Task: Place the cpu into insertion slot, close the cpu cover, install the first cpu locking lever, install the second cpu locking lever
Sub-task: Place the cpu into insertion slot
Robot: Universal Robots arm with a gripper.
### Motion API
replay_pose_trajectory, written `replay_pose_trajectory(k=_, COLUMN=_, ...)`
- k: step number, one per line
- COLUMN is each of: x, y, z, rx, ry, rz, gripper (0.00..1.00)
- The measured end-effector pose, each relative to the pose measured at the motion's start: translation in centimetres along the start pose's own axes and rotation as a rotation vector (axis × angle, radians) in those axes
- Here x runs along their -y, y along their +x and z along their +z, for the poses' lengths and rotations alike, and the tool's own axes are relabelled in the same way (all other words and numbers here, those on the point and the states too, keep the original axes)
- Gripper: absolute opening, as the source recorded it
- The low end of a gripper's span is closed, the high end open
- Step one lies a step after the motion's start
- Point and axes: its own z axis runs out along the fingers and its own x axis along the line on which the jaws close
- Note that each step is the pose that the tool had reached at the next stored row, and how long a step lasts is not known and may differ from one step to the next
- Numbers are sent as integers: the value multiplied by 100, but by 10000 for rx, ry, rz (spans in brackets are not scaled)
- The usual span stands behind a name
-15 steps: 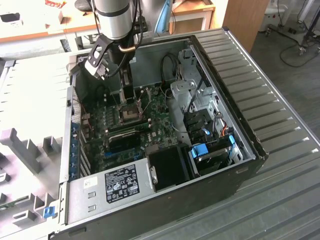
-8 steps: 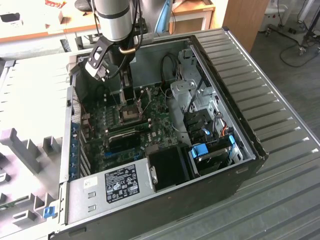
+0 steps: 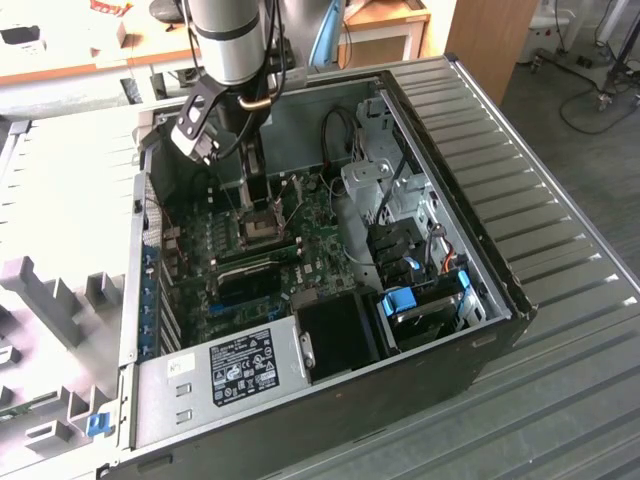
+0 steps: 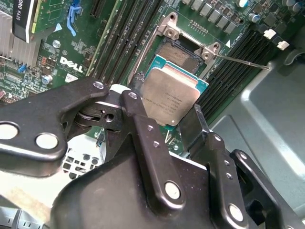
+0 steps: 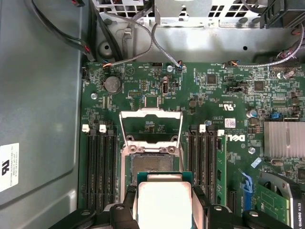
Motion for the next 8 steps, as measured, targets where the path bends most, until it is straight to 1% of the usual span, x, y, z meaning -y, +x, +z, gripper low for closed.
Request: replay_pose_trajectory(k=8, x=1, y=0, z=13, rx=1, ry=1, rz=1, gripper=54)
